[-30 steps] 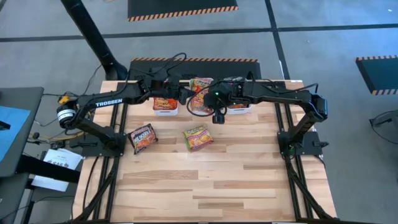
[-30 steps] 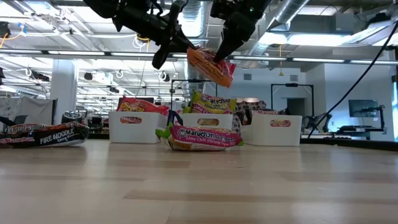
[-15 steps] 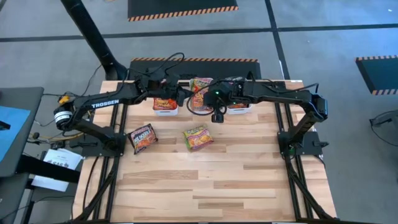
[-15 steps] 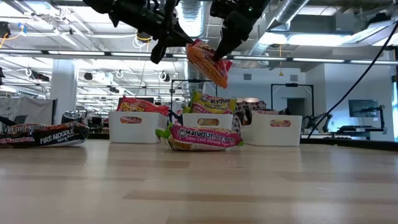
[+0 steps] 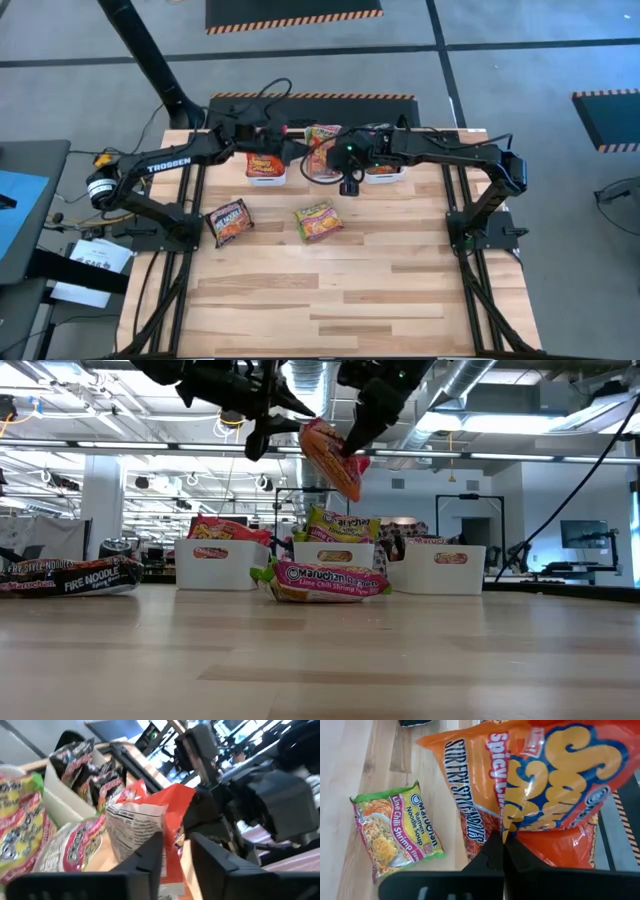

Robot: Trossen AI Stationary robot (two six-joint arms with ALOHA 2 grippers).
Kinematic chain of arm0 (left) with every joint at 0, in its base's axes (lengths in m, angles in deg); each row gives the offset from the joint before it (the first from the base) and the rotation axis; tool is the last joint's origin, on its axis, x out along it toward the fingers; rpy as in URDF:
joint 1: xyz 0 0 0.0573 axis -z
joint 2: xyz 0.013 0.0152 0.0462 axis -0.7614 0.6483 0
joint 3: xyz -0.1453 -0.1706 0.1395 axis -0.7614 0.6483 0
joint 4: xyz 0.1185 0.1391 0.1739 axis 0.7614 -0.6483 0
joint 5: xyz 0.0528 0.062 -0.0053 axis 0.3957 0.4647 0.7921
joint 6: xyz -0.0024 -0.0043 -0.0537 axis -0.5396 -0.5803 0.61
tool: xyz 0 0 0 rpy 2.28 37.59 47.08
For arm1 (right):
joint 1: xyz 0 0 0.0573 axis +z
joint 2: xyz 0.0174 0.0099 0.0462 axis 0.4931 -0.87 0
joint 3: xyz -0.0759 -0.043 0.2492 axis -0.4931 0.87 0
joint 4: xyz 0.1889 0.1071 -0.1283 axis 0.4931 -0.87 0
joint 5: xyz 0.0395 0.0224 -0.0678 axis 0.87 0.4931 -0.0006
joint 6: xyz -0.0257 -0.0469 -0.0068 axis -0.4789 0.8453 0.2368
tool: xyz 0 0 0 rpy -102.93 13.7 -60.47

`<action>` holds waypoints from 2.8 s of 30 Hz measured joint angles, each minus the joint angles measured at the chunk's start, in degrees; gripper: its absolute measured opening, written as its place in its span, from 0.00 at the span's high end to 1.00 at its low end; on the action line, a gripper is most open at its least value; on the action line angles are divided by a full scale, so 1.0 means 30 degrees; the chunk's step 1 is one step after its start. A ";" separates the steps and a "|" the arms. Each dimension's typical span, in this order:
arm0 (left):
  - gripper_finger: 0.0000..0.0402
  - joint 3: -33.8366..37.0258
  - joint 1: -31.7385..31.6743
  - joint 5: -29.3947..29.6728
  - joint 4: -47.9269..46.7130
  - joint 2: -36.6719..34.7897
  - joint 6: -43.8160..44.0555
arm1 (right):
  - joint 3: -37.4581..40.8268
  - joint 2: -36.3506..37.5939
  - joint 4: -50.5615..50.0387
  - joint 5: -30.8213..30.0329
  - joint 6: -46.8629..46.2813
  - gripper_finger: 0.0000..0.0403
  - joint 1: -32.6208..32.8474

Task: Sort Maruchan noodles
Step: Put the orange noodle pack into the left white bin

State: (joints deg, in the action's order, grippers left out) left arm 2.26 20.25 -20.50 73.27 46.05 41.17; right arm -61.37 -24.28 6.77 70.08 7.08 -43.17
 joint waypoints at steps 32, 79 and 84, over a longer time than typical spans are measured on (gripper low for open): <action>0.51 0.0000 -0.0512 0.0895 -0.1791 0.0640 0.1822 | -0.0343 0.0095 -0.0335 -0.0975 -0.0841 1.00 0.0292; 0.99 0.0000 -0.2858 0.1678 -1.0466 -0.4632 -0.6086 | -0.0342 0.2749 -0.0095 -0.2469 -0.0153 0.67 -0.1722; 0.99 0.0090 -0.2865 0.3296 -1.1973 -0.7117 -0.6903 | -0.0335 0.2730 -0.0557 -0.2448 -0.0197 0.67 -0.2170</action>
State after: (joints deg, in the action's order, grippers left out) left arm 2.53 11.65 -10.61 37.36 24.70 20.46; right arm -62.38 -16.09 5.10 62.74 6.49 -49.68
